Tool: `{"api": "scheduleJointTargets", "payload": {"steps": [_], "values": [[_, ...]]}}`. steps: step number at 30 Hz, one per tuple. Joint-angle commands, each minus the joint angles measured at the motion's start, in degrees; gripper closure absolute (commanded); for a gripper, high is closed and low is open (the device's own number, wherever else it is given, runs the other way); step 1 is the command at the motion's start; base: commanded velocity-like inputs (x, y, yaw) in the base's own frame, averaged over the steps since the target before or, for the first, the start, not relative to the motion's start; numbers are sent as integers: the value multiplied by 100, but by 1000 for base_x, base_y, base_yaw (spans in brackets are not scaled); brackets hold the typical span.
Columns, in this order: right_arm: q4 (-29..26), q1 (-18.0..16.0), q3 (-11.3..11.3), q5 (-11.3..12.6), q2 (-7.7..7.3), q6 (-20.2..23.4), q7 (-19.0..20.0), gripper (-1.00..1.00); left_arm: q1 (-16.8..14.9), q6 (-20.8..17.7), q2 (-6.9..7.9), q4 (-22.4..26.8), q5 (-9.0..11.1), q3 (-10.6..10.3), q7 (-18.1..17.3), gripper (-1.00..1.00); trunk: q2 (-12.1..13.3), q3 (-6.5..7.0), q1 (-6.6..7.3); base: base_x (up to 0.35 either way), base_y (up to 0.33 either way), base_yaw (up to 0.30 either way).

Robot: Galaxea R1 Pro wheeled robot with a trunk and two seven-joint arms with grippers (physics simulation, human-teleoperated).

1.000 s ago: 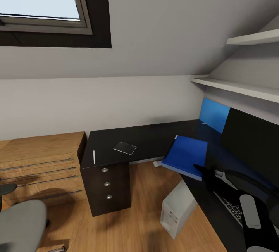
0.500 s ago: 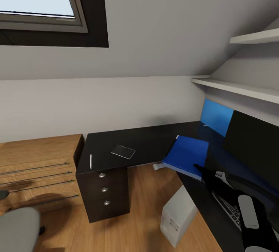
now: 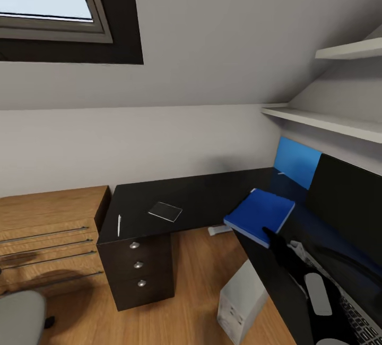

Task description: In the bedroom, organize the workspace by keeping the computer under the desk, ensuring the monitor is on the desk, placing the keyboard on the desk next to the monitor, placing the mouse on the desk next to the keyboard, moving the folder from the swivel chair onto the desk next to the mouse, stacking the notebook on top of the folder with the pen on top of the notebook, and positioning the swivel chair next to the desk.

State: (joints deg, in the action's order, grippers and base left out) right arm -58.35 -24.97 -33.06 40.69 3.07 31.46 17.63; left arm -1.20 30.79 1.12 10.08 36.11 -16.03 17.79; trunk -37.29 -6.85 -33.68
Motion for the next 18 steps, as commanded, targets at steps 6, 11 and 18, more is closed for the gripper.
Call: {"api": "scheduleJointTargets", "payload": {"steps": [6, 11, 18], "values": [[36, -10, -23, 19, 250, -603, -160, 100, -3, 6, 2, 4, 10, -49, 49, -100, -9, -10, -2, 2, -2, 0], [165, -8, 29, 18, 327, -725, -182, 100, -3, 6, 2, 5, 10, -49, 49, -100, -9, -10, -2, 45, 0, 0], [414, -14, 221, 17, 405, -1519, -290, 100, -3, 6, 2, 3, 10, -49, 49, -100, -9, -10, -2, 186, 0, 0]]}}
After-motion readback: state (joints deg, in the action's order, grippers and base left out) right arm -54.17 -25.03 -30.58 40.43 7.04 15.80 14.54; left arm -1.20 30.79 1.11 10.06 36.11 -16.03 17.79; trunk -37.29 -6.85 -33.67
